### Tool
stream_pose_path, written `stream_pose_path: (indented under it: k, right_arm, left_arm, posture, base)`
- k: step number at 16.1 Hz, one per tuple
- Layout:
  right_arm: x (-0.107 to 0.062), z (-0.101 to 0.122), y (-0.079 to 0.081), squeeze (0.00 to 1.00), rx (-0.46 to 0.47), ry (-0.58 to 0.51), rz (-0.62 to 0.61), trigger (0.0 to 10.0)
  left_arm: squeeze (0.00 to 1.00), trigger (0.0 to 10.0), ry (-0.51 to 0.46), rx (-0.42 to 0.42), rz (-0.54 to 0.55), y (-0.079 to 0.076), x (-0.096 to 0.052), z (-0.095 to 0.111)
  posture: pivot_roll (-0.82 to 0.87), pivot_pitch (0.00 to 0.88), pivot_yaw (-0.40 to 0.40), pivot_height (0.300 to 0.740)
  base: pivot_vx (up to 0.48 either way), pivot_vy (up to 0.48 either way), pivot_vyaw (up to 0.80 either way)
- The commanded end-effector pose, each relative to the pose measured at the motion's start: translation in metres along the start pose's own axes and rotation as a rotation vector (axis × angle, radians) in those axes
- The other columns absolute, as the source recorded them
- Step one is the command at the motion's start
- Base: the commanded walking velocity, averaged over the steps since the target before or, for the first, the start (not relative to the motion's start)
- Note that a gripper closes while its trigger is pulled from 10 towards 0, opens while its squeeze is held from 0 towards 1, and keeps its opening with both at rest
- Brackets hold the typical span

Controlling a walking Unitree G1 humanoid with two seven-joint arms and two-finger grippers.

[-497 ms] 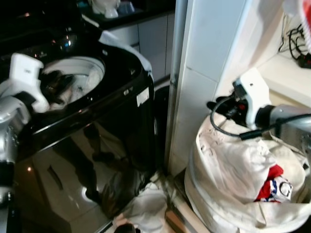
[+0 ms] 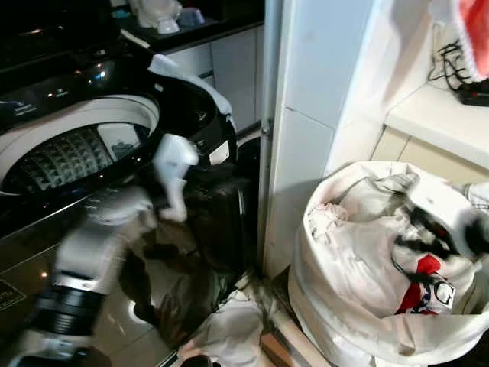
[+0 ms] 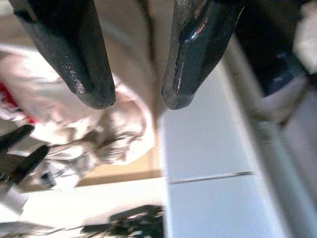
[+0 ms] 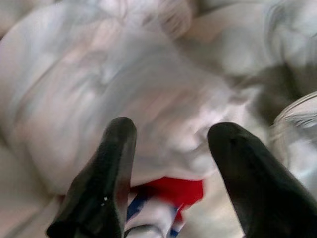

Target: Clothes washing

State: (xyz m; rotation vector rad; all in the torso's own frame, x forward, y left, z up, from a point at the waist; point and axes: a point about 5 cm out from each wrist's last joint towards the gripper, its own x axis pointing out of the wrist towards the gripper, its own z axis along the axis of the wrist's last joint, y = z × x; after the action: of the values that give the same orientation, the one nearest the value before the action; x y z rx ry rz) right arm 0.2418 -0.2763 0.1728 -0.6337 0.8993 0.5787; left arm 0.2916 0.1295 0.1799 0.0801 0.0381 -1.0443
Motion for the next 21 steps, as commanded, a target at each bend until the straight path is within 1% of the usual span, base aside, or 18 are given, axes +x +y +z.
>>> stream_pose_path:
  k: [1, 2, 3, 4, 5, 6, 7, 8, 9, 10, 11, 12, 13, 14, 15, 18, 21]
  right_arm:
    - [-0.005, -0.002, 0.003, 1.00, -0.020, 0.010, 0.048, 10.0]
    - [-0.007, -0.009, 0.006, 1.00, -0.018, 0.037, 0.080, 10.0]
    - [-0.005, -0.014, 0.006, 1.00, -0.020, 0.059, 0.072, 10.0]
    - [0.001, -0.018, 0.005, 1.00, -0.025, 0.066, 0.053, 10.0]
    - [0.012, -0.021, 0.003, 0.00, -0.027, 0.055, 0.014, 10.0]
    - [0.015, -0.021, 0.003, 0.00, -0.019, 0.051, 0.003, 10.0]
    - [0.026, -0.023, 0.002, 0.00, -0.019, 0.046, -0.028, 10.0]
    - [0.033, -0.024, 0.003, 0.00, -0.018, 0.039, -0.040, 10.0]
    - [0.036, -0.024, 0.003, 0.00, -0.021, 0.035, -0.045, 10.0]
    - [0.049, -0.025, 0.004, 0.00, -0.029, 0.014, -0.069, 10.0]
    - [0.053, -0.025, 0.003, 0.00, -0.032, 0.004, -0.083, 10.0]
    - [0.066, -0.021, 0.003, 0.00, -0.031, -0.043, -0.100, 9.8]
    - [0.072, -0.020, 0.005, 0.00, -0.019, -0.063, -0.087, 2.0]
    - [0.074, -0.020, 0.006, 0.00, -0.019, -0.067, -0.080, 0.8]
    - [0.076, -0.019, 0.008, 0.00, -0.027, -0.068, -0.064, 0.0]
    - [0.078, -0.018, 0.007, 0.00, -0.017, -0.089, -0.048, 0.0]
    - [0.074, -0.014, 0.002, 0.00, -0.017, -0.123, -0.023, 0.0]
  left_arm:
    - [0.00, 10.0, -0.005, 0.005, -0.043, -0.005, 0.005, 0.007]
    - [0.00, 10.0, -0.005, -0.012, -0.091, -0.013, 0.008, 0.007]
    - [0.00, 10.0, 0.008, -0.022, -0.135, -0.019, 0.011, 0.005]
    - [0.00, 10.0, 0.024, -0.032, -0.174, -0.024, 0.012, 0.002]
    - [0.00, 10.0, 0.049, -0.041, -0.214, -0.029, 0.013, -0.001]
    - [0.00, 10.0, 0.055, -0.041, -0.223, -0.030, 0.013, -0.001]
    - [0.00, 10.0, 0.065, -0.047, -0.240, -0.034, 0.015, -0.003]
    - [0.00, 10.0, 0.069, -0.052, -0.247, -0.036, 0.016, -0.004]
    - [0.00, 10.0, 0.071, -0.053, -0.250, -0.037, 0.016, -0.004]
    - [0.00, 10.0, 0.074, -0.056, -0.258, -0.039, 0.017, -0.005]
    - [0.00, 10.0, 0.073, -0.057, -0.258, -0.040, 0.017, -0.005]
    - [0.00, 10.0, 0.070, -0.059, -0.259, -0.040, 0.018, -0.005]
    - [0.00, 10.0, 0.071, -0.060, -0.257, -0.040, 0.018, -0.005]
    - [0.00, 10.0, 0.072, -0.061, -0.255, -0.040, 0.018, -0.005]
    - [0.00, 10.0, 0.073, -0.060, -0.251, -0.040, 0.017, -0.005]
    - [0.00, 10.0, 0.074, -0.062, -0.244, -0.039, 0.016, -0.005]
    - [0.00, 10.0, 0.079, -0.071, -0.251, -0.040, 0.013, -0.005]
  posture:
    - [-0.02, 0.000, 0.076, 0.740]
    - [-0.02, 0.000, 0.078, 0.740]
    - [-0.02, 0.000, 0.078, 0.740]
    - [-0.02, 0.000, 0.078, 0.740]
    - [-0.03, 0.000, 0.088, 0.740]
    - [-0.03, 0.000, 0.088, 0.740]
    - [-0.03, 0.000, 0.088, 0.740]
    - [-0.03, 0.000, 0.087, 0.740]
    - [-0.03, 0.000, 0.087, 0.740]
    - [-0.03, 0.000, 0.083, 0.740]
    - [-0.03, 0.000, 0.083, 0.740]
    - [-0.02, 0.000, 0.080, 0.740]
    - [-0.02, 0.000, 0.077, 0.740]
    - [-0.01, 0.000, 0.074, 0.740]
    - [-0.01, 0.000, 0.070, 0.740]
    - [0.00, 0.000, 0.063, 0.740]
    - [0.01, 0.000, 0.057, 0.740]
  base:
    - [0.000, 0.000, 0.00]
    - [0.000, 0.000, 0.00]
    - [0.000, 0.000, 0.00]
    - [0.000, 0.000, 0.00]
    - [0.000, 0.000, 0.00]
    - [0.000, 0.000, 0.00]
    - [0.000, 0.000, 0.00]
    - [0.000, 0.000, 0.00]
    - [0.000, 0.000, 0.00]
    - [0.000, 0.000, 0.00]
    - [0.000, 0.000, 0.00]
    - [0.000, 0.000, 0.00]
    - [0.000, 0.000, 0.00]
    - [0.000, 0.000, 0.00]
    - [0.000, 0.000, 0.00]
    - [0.000, 0.000, 0.00]
    - [0.000, 0.000, 0.00]
